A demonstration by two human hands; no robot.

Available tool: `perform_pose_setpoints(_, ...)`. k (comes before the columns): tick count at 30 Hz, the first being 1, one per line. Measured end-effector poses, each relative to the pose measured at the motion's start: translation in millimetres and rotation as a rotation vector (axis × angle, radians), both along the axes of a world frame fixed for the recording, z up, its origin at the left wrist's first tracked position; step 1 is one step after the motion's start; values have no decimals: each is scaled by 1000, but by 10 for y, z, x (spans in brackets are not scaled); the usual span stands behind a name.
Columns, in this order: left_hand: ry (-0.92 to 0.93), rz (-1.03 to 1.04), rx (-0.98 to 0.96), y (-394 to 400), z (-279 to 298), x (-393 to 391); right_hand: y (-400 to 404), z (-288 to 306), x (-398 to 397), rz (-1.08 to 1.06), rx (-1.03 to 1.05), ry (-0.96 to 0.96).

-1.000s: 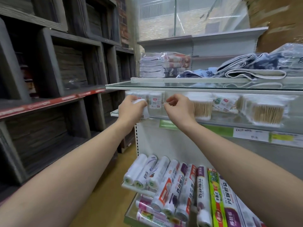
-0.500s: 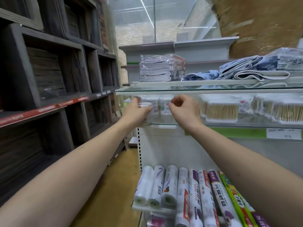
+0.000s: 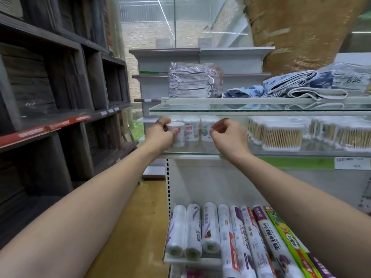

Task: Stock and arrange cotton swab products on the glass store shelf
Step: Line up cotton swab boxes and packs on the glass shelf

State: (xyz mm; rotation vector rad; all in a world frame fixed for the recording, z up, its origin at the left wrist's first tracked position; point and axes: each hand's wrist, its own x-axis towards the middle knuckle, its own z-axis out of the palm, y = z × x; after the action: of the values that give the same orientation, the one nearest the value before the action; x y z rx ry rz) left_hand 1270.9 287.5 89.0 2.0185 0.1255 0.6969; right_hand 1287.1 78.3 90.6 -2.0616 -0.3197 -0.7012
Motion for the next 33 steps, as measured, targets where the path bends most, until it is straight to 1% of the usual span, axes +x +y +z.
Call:
perform_pose_setpoints(4,-32,20,43,65,-3,46,66,-5,12,-5,-3,-2)
perform_pose_setpoints(7,-47,22,38,123,-8,66,91,-17,20,-5,4,-6)
perform_pose_setpoints(16,-81,-15,-57,223,-26,20,158,-37,46,7,18,3)
perform_pose_setpoints(27,-52,-91,-206,224,-4,-97,175,-45,-6,6,-1,5)
perform_pose_setpoints(30,-30,-91,-139,241,-34,-124,195,-62,-27,19,0,7)
perform_pose_setpoints(33,-9,-46,-53,242,-80,-144,212,-63,-44,26,-4,5)
